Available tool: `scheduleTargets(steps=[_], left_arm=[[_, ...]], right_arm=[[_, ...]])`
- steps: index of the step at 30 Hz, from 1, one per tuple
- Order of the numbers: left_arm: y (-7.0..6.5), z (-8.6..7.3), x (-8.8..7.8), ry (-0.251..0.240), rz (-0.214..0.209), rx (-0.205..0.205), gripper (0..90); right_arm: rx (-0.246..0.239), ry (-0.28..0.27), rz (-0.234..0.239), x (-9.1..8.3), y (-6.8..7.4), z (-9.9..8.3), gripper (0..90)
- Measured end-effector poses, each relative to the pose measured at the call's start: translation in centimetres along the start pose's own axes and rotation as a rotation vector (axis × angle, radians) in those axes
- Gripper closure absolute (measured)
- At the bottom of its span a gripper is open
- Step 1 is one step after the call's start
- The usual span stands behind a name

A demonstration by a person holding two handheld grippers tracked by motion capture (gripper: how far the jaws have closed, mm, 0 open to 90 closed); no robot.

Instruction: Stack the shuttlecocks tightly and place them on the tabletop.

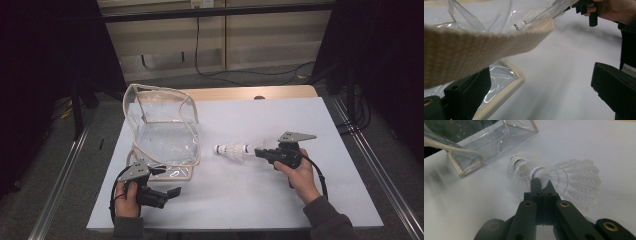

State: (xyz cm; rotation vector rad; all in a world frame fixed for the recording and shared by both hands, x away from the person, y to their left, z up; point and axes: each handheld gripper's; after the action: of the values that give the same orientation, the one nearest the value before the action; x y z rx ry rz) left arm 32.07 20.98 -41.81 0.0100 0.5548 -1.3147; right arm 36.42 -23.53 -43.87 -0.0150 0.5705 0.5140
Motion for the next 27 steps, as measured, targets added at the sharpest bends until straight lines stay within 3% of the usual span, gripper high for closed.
scheduleTargets(steps=[4, 7, 15, 27], left_arm=[[0.0, 0.0, 0.0, -0.001, 0.001, 0.0, 3.0], [0.0, 0.0, 0.1, -0.001, 0.002, -0.002, 3.0], [0.1, 0.0, 0.1, 0.003, 0.002, 0.001, 3.0], [0.1, 0.0, 0.1, 0.003, 0.003, 0.002, 3.0]], right_arm=[[-0.005, 0.0, 0.001, 0.2, 0.2, 0.1, 90.0], [-0.034, 0.005, -0.017, 0.3, 0.4, 0.2, 90.0], [-0.015, 0.013, 0.007, 0.7, 0.6, 0.1, 90.0], [-0.024, 0.018, 0.008, 1.3, 1.0, 0.2, 90.0]])
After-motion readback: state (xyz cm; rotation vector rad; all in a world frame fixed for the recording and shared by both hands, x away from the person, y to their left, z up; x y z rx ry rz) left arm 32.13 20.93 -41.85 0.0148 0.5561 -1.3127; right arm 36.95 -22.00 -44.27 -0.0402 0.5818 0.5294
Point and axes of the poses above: each handheld gripper's, and its own axes: x roughly forward along the jaws, z roughly out of its top, y roughly to its left, and after that the axes turned 15 degrees about -z, right-handed
